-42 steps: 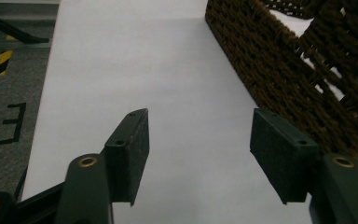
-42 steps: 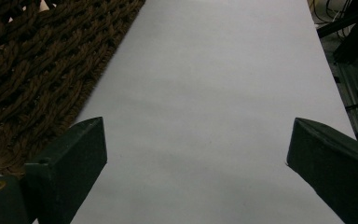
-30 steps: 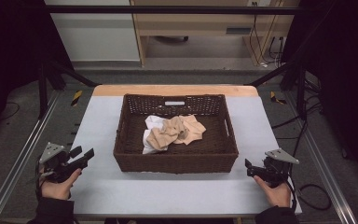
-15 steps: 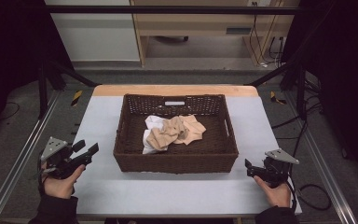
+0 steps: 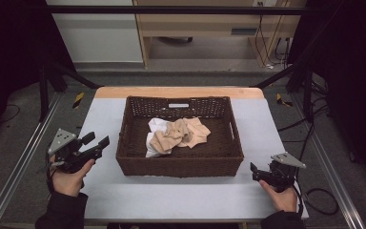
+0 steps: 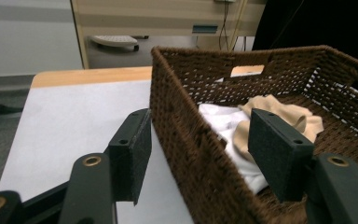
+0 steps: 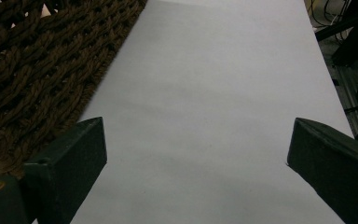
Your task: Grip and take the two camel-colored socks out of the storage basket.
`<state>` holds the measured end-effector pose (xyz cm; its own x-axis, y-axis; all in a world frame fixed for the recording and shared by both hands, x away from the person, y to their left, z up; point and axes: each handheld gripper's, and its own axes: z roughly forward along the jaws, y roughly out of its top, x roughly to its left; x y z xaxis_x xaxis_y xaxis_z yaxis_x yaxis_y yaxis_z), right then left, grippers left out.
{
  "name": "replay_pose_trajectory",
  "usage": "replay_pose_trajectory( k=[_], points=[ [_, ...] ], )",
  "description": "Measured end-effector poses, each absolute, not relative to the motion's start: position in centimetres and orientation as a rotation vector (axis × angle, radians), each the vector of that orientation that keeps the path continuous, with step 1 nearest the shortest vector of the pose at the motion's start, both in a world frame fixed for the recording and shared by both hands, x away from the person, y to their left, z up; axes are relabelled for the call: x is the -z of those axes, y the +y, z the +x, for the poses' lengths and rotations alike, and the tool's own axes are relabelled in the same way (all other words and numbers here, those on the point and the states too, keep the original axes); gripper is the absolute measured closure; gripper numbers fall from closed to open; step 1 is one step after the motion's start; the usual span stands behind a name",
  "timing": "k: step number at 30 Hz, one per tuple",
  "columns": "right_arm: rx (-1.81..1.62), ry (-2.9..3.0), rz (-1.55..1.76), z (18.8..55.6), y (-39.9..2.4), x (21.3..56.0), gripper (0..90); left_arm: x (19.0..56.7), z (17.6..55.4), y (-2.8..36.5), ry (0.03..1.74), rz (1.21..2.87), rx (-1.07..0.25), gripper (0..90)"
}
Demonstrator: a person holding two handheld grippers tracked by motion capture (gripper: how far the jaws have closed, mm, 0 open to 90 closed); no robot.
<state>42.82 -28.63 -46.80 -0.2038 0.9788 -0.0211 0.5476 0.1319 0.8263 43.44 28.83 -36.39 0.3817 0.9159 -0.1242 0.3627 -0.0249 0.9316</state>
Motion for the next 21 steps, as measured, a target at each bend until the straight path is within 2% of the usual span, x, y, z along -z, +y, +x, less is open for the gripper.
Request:
replay_pose_trajectory(
  k=[21],
  points=[
    [-0.932,1.808,1.466,42.8,-28.7,46.7,5.2,33.3,46.2,23.9,1.087,1.652,-0.687,39.1]
  ],
)
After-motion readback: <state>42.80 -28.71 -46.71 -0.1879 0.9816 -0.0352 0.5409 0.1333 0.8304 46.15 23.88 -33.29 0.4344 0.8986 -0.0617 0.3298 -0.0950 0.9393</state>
